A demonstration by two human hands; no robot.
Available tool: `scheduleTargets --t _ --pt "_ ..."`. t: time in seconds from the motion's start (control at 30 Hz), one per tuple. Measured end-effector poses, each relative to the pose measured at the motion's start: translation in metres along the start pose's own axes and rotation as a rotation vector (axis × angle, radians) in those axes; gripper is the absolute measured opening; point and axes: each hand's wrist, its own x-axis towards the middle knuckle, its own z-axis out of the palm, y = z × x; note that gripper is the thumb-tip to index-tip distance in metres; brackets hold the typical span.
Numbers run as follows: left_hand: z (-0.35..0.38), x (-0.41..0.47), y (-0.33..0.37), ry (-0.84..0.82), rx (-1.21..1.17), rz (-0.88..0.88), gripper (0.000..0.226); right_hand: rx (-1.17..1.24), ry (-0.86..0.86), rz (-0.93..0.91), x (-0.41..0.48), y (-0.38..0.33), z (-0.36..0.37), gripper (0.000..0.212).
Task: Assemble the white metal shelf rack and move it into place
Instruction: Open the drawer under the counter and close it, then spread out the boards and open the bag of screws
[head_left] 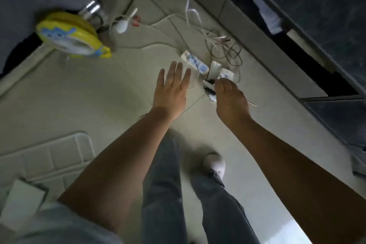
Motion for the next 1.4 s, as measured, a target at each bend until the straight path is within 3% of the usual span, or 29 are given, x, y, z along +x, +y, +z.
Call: scheduleTargets --t 0.1,0.2,0.3,0.47,0.73,0.83,0.93,1.07,1.4 --pt "0.009 -0.077 -0.026 -0.028 -0.085 -0.190 0.070 -0.053 0.021 -0.166 -0.023 -0.046 -0.004 0.042" --pt "0.030 -0.153 -0.051 -0.190 -0.154 -0.366 0.066 -0.031 0.056 -0.324 -0.052 -0.104 0.008 0.033" --pt "0.059 -0.234 -0.078 -0.161 -0.228 -0.527 0.065 0.014 0.109 -0.516 -0.082 -0.174 0.031 0.019" --pt "0.121 -0.372 -0.125 -0.173 -0.361 -0.669 0.064 0.021 0.182 -0.695 -0.149 -0.312 0.086 0.031" --pt "0.223 -0.544 -0.182 -0.306 -0.496 -0.810 0.063 -0.004 0.025 -0.805 -0.254 -0.476 0.166 0.035" --pt "0.241 -0.578 -0.211 -0.318 -0.519 -0.857 0.062 0.026 -0.070 -0.851 -0.267 -0.516 0.183 0.022" --pt "0.249 -0.597 -0.253 -0.299 -0.516 -0.898 0.063 0.025 -0.185 -0.843 -0.262 -0.560 0.189 0.038" --pt "0.257 -0.613 -0.311 -0.254 -0.499 -0.958 0.063 -0.010 -0.211 -0.873 -0.251 -0.626 0.203 0.027" --pt "0.348 -0.722 -0.430 -0.387 -0.386 -0.771 0.061 -0.106 -0.313 -0.735 -0.256 -0.778 0.253 0.037"
